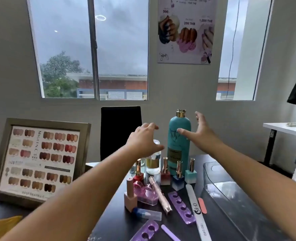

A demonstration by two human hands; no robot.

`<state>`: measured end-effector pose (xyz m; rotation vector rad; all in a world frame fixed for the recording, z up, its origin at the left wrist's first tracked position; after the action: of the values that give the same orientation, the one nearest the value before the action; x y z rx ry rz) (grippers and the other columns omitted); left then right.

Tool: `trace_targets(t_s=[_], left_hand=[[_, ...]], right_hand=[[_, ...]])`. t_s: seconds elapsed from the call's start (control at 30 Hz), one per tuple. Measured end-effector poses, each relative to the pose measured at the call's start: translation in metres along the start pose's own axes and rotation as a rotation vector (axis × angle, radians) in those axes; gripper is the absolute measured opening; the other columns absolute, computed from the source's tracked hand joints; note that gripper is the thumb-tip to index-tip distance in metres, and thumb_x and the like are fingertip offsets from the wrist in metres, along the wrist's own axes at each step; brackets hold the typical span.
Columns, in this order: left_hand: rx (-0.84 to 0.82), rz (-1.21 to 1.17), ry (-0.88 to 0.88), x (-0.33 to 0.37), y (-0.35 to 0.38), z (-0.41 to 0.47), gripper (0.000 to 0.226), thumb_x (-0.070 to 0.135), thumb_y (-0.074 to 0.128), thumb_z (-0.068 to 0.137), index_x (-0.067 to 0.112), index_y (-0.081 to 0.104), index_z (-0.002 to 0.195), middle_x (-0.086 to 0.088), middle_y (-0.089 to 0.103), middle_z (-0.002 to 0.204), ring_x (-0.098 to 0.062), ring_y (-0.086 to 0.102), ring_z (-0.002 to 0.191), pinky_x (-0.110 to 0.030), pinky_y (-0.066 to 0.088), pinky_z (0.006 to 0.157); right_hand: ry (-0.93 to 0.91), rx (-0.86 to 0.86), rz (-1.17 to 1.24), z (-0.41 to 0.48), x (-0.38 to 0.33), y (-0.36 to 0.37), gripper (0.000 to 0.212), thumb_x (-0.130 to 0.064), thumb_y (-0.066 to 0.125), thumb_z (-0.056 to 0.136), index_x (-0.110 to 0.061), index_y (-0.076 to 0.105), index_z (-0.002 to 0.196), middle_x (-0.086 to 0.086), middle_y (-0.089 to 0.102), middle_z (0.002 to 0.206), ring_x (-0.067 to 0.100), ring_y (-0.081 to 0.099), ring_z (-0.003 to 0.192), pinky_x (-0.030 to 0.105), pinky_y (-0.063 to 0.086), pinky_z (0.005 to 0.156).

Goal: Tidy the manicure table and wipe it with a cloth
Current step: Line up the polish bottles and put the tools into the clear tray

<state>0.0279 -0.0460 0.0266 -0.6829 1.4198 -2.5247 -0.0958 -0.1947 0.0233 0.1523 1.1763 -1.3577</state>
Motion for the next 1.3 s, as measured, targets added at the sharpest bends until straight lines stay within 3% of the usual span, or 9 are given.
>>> trace_targets(t_s=[0.07, 0.13, 0.23, 0.43, 0.63, 1.13, 1.3], left_hand=[[-0.146, 0.101, -0.036, -0.007, 0.014, 0.022, 0.076, 0.042, 0.071, 0.075, 0.023, 0.035, 0.138, -0.004, 0.04, 0.142, -0.023, 0.04, 0.128, -0.04, 0.038, 0.104], [-0.285, 0.17, -0.054, -0.018, 0.031, 0.04, 0.076, 0.04, 0.074, 0.073, 0.022, 0.037, 0.138, -0.005, 0.042, 0.141, -0.025, 0.042, 0.126, -0.036, 0.038, 0.102], [-0.39, 0.234, -0.01, -0.025, 0.052, 0.059, 0.065, 0.035, 0.075, 0.073, 0.022, 0.049, 0.131, -0.004, 0.051, 0.132, -0.024, 0.049, 0.117, -0.027, 0.038, 0.087], [-0.379, 0.23, 0.035, -0.031, 0.058, 0.082, 0.055, 0.034, 0.081, 0.065, 0.021, 0.062, 0.116, 0.0, 0.061, 0.117, -0.014, 0.048, 0.087, -0.024, 0.038, 0.074], [-0.347, 0.185, 0.103, 0.002, 0.065, 0.111, 0.056, 0.033, 0.081, 0.065, 0.02, 0.062, 0.117, -0.003, 0.061, 0.121, -0.022, 0.056, 0.106, -0.028, 0.043, 0.087], [-0.337, 0.162, 0.249, 0.09, 0.146, 0.16, 0.052, 0.028, 0.074, 0.074, 0.016, 0.059, 0.122, -0.007, 0.06, 0.123, -0.025, 0.052, 0.114, -0.033, 0.043, 0.094], [-0.379, 0.195, 0.24, 0.083, 0.145, 0.157, 0.067, 0.034, 0.073, 0.075, 0.016, 0.046, 0.134, -0.007, 0.051, 0.136, -0.027, 0.045, 0.124, -0.034, 0.037, 0.1]], right_hand=[[0.057, -0.064, 0.034, 0.011, 0.009, 0.01, 0.101, -0.047, 0.073, 0.074, -0.022, 0.012, 0.15, 0.007, 0.022, 0.156, 0.032, 0.029, 0.138, 0.05, 0.033, 0.107], [0.104, -0.156, 0.119, 0.019, 0.02, 0.024, 0.101, -0.043, 0.078, 0.071, -0.022, 0.017, 0.148, 0.008, 0.034, 0.148, 0.031, 0.038, 0.133, 0.049, 0.039, 0.105], [0.102, -0.2, 0.19, 0.031, 0.033, 0.037, 0.092, -0.033, 0.083, 0.066, -0.024, 0.029, 0.139, 0.005, 0.05, 0.126, 0.026, 0.051, 0.116, 0.049, 0.049, 0.095], [0.046, -0.131, 0.124, 0.049, 0.039, 0.037, 0.076, -0.031, 0.085, 0.061, -0.026, 0.036, 0.118, -0.001, 0.051, 0.108, 0.022, 0.056, 0.103, 0.047, 0.055, 0.084], [0.048, -0.019, 0.07, 0.062, 0.058, 0.002, 0.076, -0.031, 0.085, 0.063, -0.024, 0.037, 0.121, -0.001, 0.051, 0.108, 0.021, 0.056, 0.101, 0.043, 0.055, 0.082], [0.141, 0.121, -0.038, 0.077, 0.118, -0.059, 0.074, -0.042, 0.086, 0.057, -0.031, 0.034, 0.109, -0.011, 0.051, 0.095, 0.005, 0.052, 0.082, 0.025, 0.044, 0.06], [0.18, 0.08, 0.0, 0.071, 0.118, -0.061, 0.087, -0.043, 0.086, 0.059, -0.029, 0.032, 0.126, -0.001, 0.051, 0.117, 0.023, 0.054, 0.11, 0.038, 0.049, 0.089]])
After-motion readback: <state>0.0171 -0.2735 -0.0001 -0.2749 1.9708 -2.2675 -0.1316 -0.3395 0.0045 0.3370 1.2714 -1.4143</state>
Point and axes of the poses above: each hand's wrist, its own z-axis towards the middle knuckle, its own y-axis out of the palm, x = y × z, the point moved 6 cm from there along z, towards the middle knuckle
